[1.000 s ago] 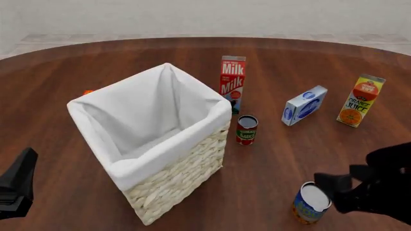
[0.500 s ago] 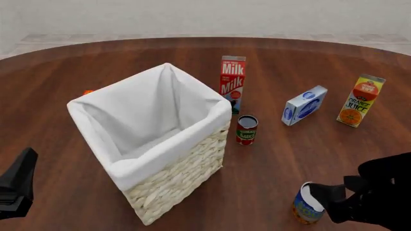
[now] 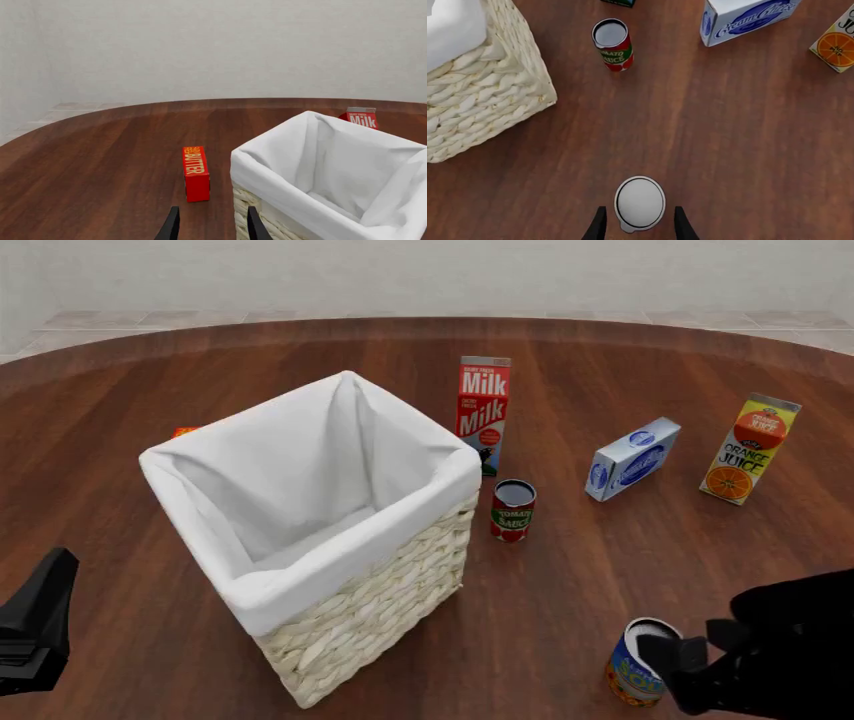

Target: Pick up the alphabet soup and the tomato sauce, and put them in the basket.

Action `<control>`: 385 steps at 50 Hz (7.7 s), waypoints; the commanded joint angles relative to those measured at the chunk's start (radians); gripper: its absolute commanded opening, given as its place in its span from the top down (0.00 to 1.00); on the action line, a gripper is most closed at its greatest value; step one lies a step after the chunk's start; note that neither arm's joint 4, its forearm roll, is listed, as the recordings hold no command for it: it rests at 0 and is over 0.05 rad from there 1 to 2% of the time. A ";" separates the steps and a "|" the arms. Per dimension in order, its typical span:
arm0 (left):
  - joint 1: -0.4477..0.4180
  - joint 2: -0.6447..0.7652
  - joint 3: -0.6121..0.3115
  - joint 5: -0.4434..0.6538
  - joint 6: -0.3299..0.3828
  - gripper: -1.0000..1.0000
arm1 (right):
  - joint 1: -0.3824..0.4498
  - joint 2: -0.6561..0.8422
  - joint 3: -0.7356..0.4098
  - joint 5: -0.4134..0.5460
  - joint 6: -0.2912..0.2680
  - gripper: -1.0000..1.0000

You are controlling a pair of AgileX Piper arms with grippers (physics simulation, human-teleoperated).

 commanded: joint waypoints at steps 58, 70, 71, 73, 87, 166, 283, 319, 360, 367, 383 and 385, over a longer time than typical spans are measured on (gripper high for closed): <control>0.000 0.000 0.000 0.000 0.000 0.00 | 0.027 0.222 0.086 -0.276 0.035 0.00; 0.000 0.000 0.000 0.000 0.000 0.00 | 0.014 0.201 0.081 -0.261 0.028 1.00; 0.000 0.000 0.000 0.000 0.000 0.00 | 0.014 0.198 0.083 -0.260 0.029 1.00; 0.000 0.000 0.000 0.000 0.000 0.00 | 0.014 0.194 0.085 -0.259 0.029 1.00; 0.000 0.000 0.000 0.000 0.000 0.00 | 0.002 0.134 0.048 -0.175 0.003 1.00; 0.000 0.000 0.000 0.000 0.000 0.00 | 0.102 0.222 -0.452 -0.013 -0.198 1.00; 0.000 0.000 0.000 0.000 0.000 0.00 | 0.428 0.681 -0.852 -0.252 -0.255 1.00; 0.000 0.000 0.000 0.000 0.000 0.00 | 0.472 0.826 -0.933 -0.313 -0.246 1.00; 0.000 0.000 0.000 0.000 0.000 0.00 | 0.528 0.921 -0.945 -0.336 -0.208 1.00; 0.000 0.000 0.000 0.000 0.000 0.00 | 0.526 0.934 -0.947 -0.336 -0.207 1.00; 0.000 0.000 0.000 0.000 0.000 0.00 | 0.530 0.959 -0.938 -0.344 -0.200 1.00; 0.000 0.000 0.000 0.000 0.000 0.00 | 0.529 0.963 -0.937 -0.344 -0.199 1.00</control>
